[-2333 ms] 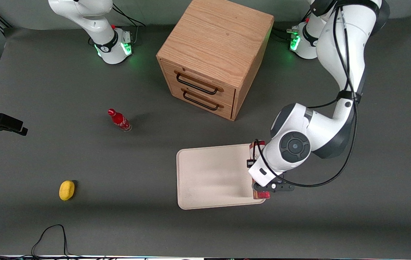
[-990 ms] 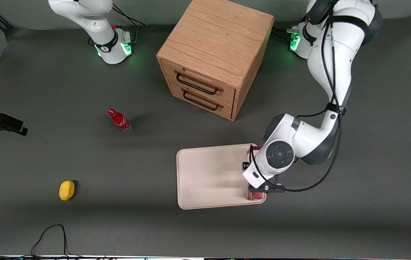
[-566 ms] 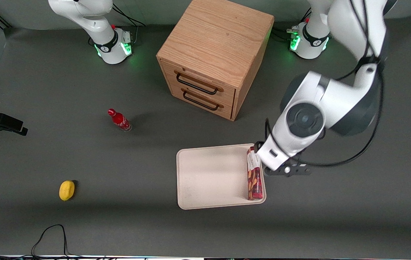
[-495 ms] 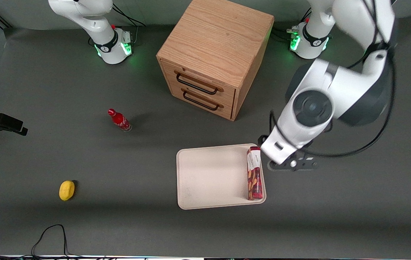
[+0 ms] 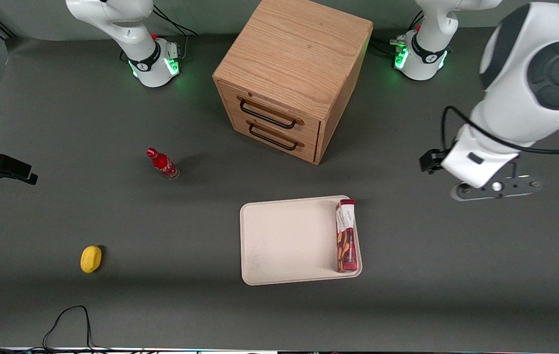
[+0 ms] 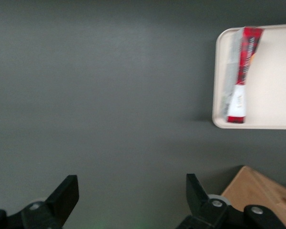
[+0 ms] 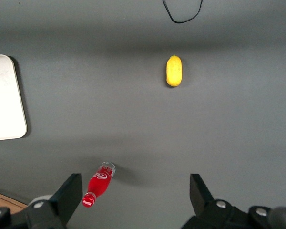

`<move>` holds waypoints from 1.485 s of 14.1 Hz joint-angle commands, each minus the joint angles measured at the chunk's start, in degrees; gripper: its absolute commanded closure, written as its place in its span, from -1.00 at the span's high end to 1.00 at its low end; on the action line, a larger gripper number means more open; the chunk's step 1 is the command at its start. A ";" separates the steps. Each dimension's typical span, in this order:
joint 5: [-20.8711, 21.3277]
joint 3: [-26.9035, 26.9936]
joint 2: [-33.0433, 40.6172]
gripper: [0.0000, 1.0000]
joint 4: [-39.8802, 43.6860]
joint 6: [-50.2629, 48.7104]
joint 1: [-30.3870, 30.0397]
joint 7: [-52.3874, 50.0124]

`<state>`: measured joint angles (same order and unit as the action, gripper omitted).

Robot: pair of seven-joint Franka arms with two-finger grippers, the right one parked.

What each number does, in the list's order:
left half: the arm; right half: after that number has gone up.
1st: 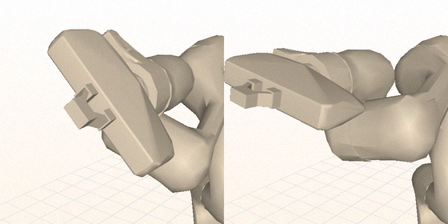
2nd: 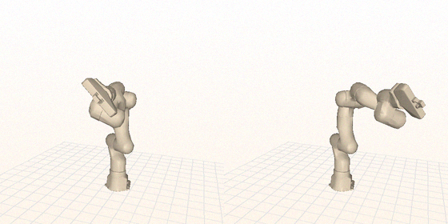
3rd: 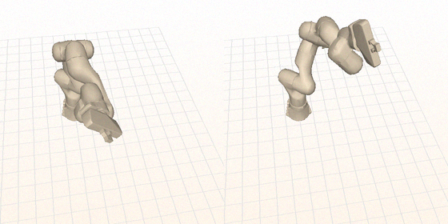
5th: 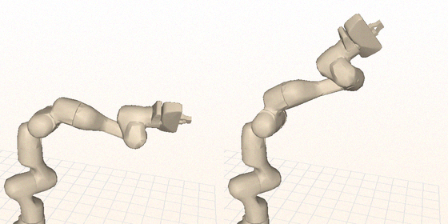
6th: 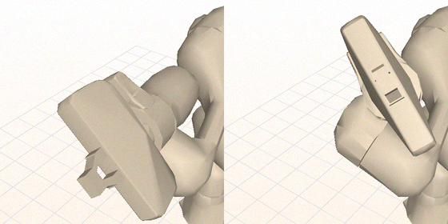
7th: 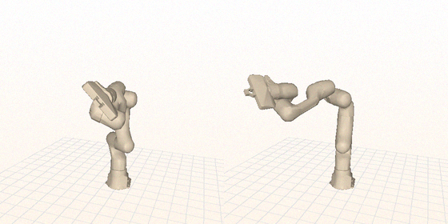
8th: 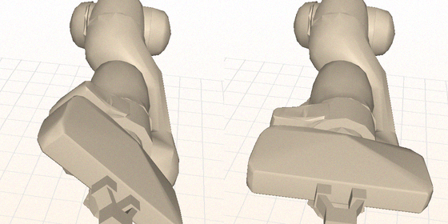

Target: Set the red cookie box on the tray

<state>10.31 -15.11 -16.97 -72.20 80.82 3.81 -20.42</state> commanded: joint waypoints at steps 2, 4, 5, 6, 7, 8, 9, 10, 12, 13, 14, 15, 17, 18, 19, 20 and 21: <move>-3.45 -0.18 6.68 1.00 -8.91 4.16 -7.39 8.37; -5.72 -0.18 9.31 1.00 -13.65 8.45 -10.73 10.65; -7.22 -0.18 10.63 1.00 -16.11 10.39 -11.79 11.71; -7.76 -0.10 11.78 1.00 -18.13 11.89 -12.33 12.42; -7.76 -0.18 12.05 1.00 -19.37 13.21 -12.68 12.69; -7.76 -0.10 12.05 1.00 -19.65 13.49 -12.68 12.77; -7.76 -0.01 12.05 1.00 -19.74 13.58 -12.68 13.21; -7.76 0.08 12.14 1.00 -19.91 13.58 -12.77 13.82; -8.28 1.91 12.40 1.00 -20.17 14.02 -12.95 16.19; -9.51 5.06 12.40 1.00 -20.18 14.28 -11.12 17.51; -10.74 8.83 12.49 1.00 -20.18 15.06 -7.97 17.70; -10.92 11.39 12.58 1.00 -20.18 15.16 -6.11 17.70; -10.22 14.39 12.58 1.00 -19.65 15.07 -2.59 17.79; -10.57 15.97 12.49 1.00 -18.95 14.64 -0.92 17.79; -10.92 16.77 12.40 1.00 -18.08 13.85 -0.73 17.87; -10.93 16.78 12.49 1.00 -18.07 13.67 -0.73 17.87; -10.93 16.69 12.40 1.00 -17.81 13.06 -0.73 17.79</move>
<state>0.33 0.00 -5.90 -89.57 94.66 1.79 -3.14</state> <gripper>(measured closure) 0.000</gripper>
